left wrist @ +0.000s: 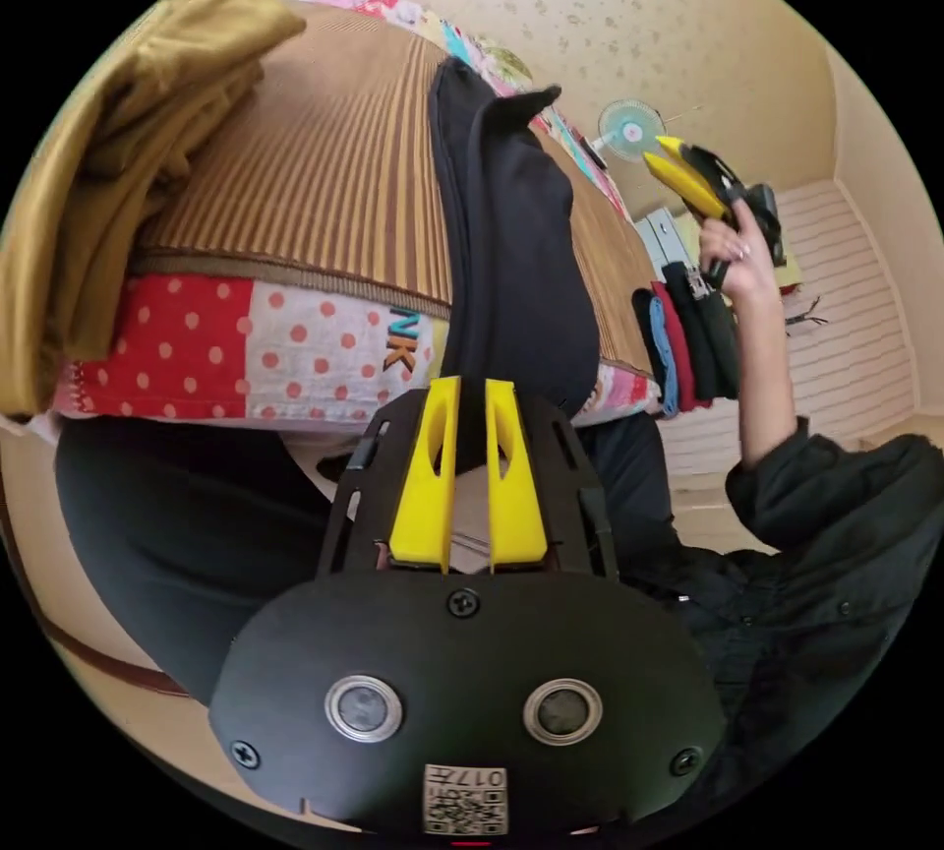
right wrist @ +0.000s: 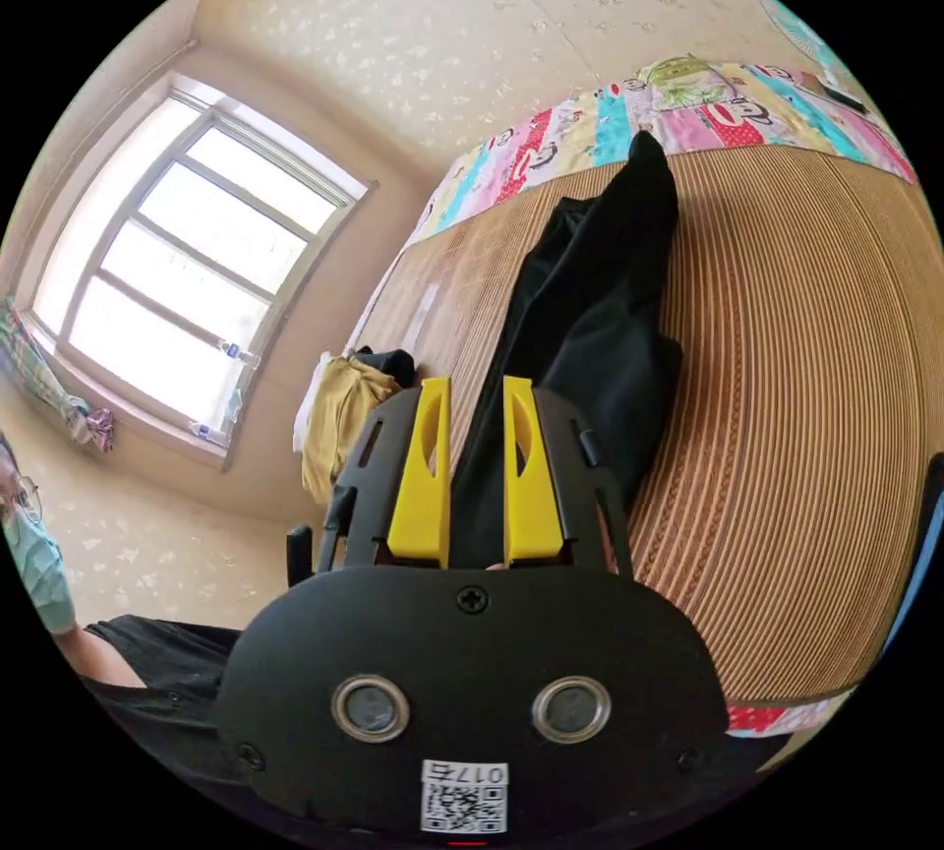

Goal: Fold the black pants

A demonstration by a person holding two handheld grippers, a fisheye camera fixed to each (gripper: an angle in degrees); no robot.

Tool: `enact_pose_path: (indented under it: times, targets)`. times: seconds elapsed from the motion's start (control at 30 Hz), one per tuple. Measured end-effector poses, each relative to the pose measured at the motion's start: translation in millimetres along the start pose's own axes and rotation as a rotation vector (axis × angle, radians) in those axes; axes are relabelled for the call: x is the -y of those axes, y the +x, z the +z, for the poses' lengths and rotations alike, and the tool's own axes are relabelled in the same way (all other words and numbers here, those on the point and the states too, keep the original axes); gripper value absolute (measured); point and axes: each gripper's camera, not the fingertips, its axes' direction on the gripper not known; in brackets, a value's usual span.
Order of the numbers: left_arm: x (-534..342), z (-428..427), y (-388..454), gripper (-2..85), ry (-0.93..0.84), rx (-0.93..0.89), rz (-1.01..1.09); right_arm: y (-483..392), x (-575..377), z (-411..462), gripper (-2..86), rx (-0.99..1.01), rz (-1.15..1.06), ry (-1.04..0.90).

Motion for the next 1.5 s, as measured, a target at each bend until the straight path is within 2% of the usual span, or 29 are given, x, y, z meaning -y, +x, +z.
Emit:
enact_pose_path:
  times: [0.13,0.23,0.37,0.47,0.57,0.67,0.73,0.8,0.93,1.0,1.07,1.2,1.27,1.37,1.5]
  targets:
    - [-4.5,-8.9,11.8,2.2,0.031,-0.039,0.045,10.9,84.9,45.9,11.6,-0.258,0.107,0.155]
    - [-10.5,-12.0,16.5,4.0,0.097,0.036,0.051,36.5,129.1,91.2,12.5,-0.307,0.217,0.141]
    - [-7.2,-7.7,17.6,5.1,0.129,0.026,0.073,74.1,151.2,155.1,12.8,-0.350,0.351,0.059]
    - [-8.5,-2.5,11.2,4.8,0.166,0.005,0.077,71.8,152.4,200.8,10.0,-0.469,0.303,-0.005]
    - [-5.3,5.2,0.2,3.1,0.145,-0.039,0.056,40.5,154.7,223.3,4.8,-0.578,0.173,0.060]
    - [-8.0,2.9,-6.8,1.6,0.154,-0.047,0.046,-1.7,158.5,229.0,3.5,-0.556,0.063,0.191]
    - [-15.3,-4.8,-8.1,0.5,0.203,0.016,0.027,-24.9,161.2,234.7,3.1,-0.513,0.002,0.246]
    - [-20.7,-9.4,-8.8,-0.3,0.243,0.052,0.035,-40.0,167.6,252.3,3.2,-0.461,-0.050,0.224]
    - [-14.6,-3.0,-19.8,-0.3,0.188,0.005,-0.003,-28.3,177.5,321.5,4.1,-0.445,-0.034,-0.028]
    - [-15.5,-6.3,-18.6,0.3,0.200,0.007,0.002,-23.8,168.8,328.6,3.4,-0.316,-0.034,-0.063]
    - [-16.7,-10.9,-14.7,1.2,0.217,0.022,0.020,-41.4,147.2,326.7,2.1,-0.218,-0.167,-0.089]
    - [-9.7,-7.5,-13.8,2.8,0.190,0.006,0.034,-84.2,84.7,323.2,1.5,-0.403,-0.449,-0.222]
    - [-5.4,-6.0,-12.7,4.4,0.193,0.025,0.036,-98.6,24.7,321.3,0.8,-0.460,-0.559,-0.338]
    - [5.5,-8.4,-8.7,5.0,0.233,0.045,0.062,-106.6,-46.5,315.5,0.4,-0.498,-0.571,-0.468]
    - [34.4,-3.9,-4.7,5.9,0.217,0.023,0.096,-127.2,-123.9,301.8,0.3,-0.626,-0.654,-0.520]
